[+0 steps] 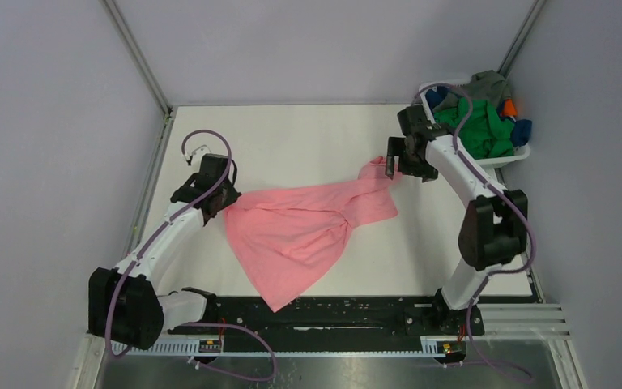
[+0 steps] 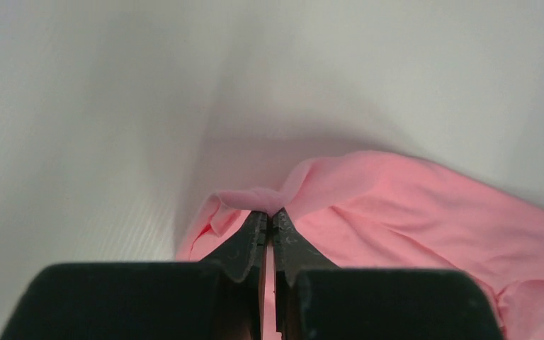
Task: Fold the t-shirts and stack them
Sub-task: Flatten out the tshirt
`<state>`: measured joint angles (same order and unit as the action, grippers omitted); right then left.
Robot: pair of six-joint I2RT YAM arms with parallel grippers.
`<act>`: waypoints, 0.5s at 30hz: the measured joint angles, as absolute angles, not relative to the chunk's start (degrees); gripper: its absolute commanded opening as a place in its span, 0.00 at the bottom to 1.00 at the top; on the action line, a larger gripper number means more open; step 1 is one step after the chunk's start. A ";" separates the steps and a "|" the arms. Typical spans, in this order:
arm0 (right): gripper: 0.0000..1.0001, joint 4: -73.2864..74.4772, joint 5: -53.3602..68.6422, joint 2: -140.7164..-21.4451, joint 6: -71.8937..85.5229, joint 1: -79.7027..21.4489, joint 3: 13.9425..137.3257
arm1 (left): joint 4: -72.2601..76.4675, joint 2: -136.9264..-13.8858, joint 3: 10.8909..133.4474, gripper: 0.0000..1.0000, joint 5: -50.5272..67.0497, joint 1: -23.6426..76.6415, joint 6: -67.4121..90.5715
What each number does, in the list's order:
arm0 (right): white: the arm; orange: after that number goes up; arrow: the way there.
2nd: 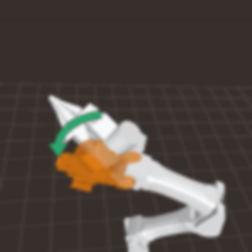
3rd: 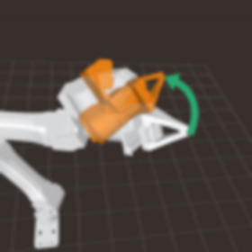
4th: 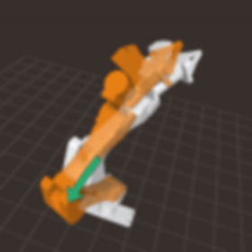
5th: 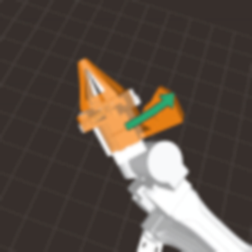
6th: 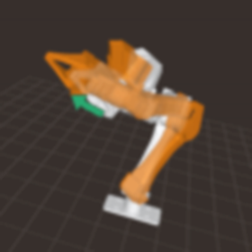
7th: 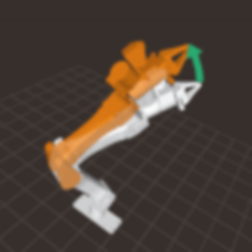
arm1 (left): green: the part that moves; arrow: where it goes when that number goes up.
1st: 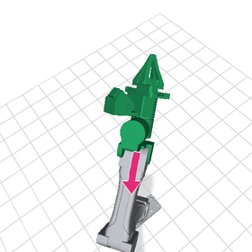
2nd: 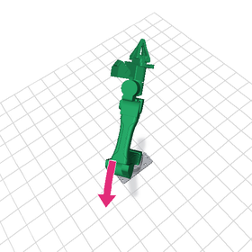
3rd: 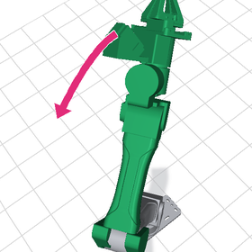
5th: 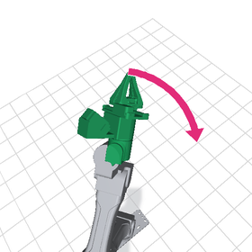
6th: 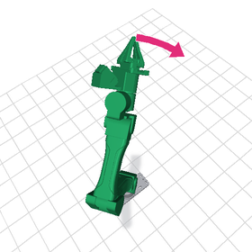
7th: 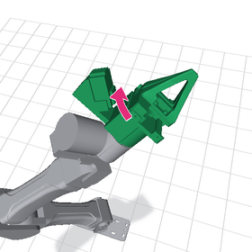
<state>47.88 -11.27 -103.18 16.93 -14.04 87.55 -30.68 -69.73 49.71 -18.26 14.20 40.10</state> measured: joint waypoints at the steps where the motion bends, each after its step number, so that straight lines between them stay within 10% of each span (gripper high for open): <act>1: 0.92 47.37 -11.84 -101.30 17.08 -13.98 85.93 | -30.22 -69.17 49.71 0.00 -18.15 14.15 40.21; 15: 0.72 38.61 -6.50 -100.36 21.41 -13.56 70.87 | -28.73 -67.16 48.56 0.00 -15.94 14.02 40.60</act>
<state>38.61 -6.50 -100.36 21.41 -13.56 70.87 -28.73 -67.16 48.56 -15.94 14.02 40.60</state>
